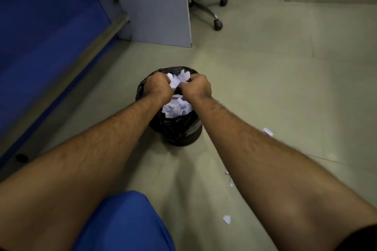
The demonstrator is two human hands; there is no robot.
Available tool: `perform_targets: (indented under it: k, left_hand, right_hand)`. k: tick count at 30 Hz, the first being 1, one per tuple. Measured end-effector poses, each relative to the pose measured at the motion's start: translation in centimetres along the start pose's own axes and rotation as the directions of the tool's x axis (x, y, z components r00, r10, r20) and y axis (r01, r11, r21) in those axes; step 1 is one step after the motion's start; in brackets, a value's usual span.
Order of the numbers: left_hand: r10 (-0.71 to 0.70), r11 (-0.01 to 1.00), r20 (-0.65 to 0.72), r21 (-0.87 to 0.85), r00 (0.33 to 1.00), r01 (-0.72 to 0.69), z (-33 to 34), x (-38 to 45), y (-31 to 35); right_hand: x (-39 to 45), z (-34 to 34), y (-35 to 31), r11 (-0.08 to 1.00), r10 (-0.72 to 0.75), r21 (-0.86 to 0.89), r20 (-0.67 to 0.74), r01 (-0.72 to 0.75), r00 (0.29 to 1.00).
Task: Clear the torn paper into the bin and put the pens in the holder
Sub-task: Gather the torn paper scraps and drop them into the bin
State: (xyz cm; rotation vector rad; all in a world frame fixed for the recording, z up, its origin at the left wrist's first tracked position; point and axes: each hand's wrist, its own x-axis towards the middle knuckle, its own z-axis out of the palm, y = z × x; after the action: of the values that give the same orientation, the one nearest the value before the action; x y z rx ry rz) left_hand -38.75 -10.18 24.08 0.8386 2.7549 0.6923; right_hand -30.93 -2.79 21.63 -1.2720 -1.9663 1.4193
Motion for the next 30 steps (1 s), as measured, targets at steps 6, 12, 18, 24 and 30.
perform_targets:
  k: [6,12,18,24,30]
  left_hand:
    - [-0.067,0.997,0.081,0.048,0.994,0.063,1.2,0.8,-3.4]
    - [0.059,0.995,-0.004,-0.075,0.998,-0.059,1.6,-0.2,-1.3]
    - [0.229,0.969,-0.036,-0.087,0.973,-0.231,2.6,-2.7,4.8]
    - [0.321,0.946,0.26,-0.049,0.911,-0.32,11.3,-7.4,7.9]
    - [0.264,0.732,0.836,0.151,0.481,-0.664,22.1,-17.2,3.4]
  right_hand:
    - [-0.1,1.9,0.6,0.984,-0.043,-0.172,0.056,0.052,0.998]
    - [-0.4,0.1,0.8,0.995,-0.102,0.007,-0.174,0.104,0.979]
    - [-1.1,-4.4,4.2,0.961,-0.086,0.209,-0.399,0.182,0.913]
    - [-3.1,-9.9,13.7,0.983,0.02,0.175,-0.415,0.058,0.91]
    - [-11.7,-12.2,30.7,0.968,0.042,-0.237,-0.175,-0.083,0.984]
